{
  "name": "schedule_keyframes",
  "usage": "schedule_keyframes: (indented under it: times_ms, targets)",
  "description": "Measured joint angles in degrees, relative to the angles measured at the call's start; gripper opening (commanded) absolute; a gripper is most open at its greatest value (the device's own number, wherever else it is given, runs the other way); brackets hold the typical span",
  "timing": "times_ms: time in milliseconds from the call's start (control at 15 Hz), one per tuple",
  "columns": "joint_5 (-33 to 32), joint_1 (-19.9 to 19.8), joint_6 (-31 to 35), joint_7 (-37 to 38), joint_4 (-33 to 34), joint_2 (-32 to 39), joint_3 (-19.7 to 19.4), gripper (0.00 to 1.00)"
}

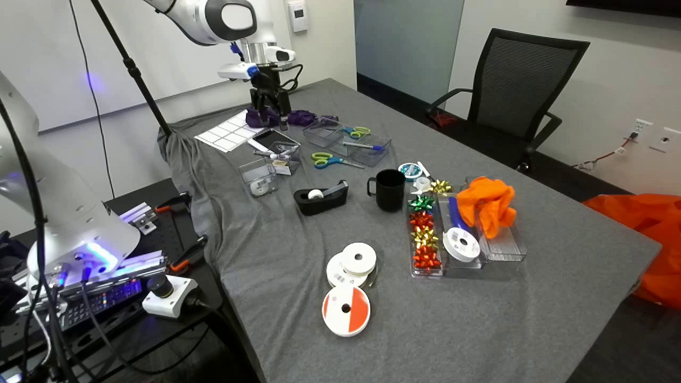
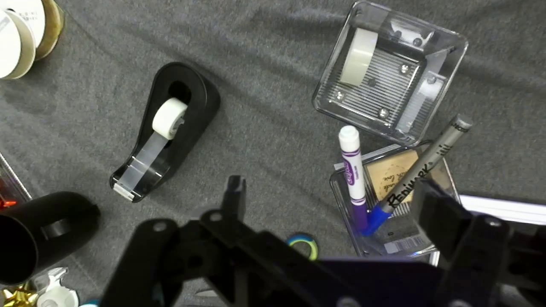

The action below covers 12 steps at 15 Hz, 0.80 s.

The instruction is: Move the marker from the middle tray to the furthest tray

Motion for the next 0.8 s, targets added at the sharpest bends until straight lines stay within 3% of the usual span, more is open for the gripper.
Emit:
schedule_keyframes:
  times_ms: [400, 800]
  targets:
    - [3.4, -0.5, 4.7, -5.8, 0.0, 4.4, -0.9, 1.00]
    - [11.5, -1.0, 7.4, -13.8, -0.1, 9.9, -0.7, 1.00]
